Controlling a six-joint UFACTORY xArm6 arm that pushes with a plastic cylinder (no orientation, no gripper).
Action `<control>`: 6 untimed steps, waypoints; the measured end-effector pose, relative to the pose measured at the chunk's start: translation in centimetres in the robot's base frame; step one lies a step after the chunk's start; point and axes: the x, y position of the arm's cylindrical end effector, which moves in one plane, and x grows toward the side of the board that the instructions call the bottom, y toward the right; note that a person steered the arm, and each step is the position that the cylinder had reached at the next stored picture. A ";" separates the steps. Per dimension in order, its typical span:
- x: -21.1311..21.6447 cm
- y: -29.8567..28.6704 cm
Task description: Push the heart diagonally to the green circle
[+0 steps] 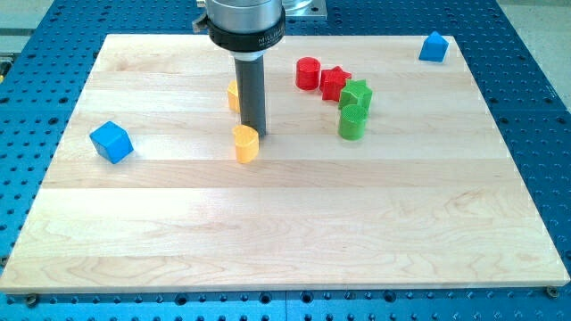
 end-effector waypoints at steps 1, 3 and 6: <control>0.3 -1.3; 0.4 -6.8; 4.4 2.6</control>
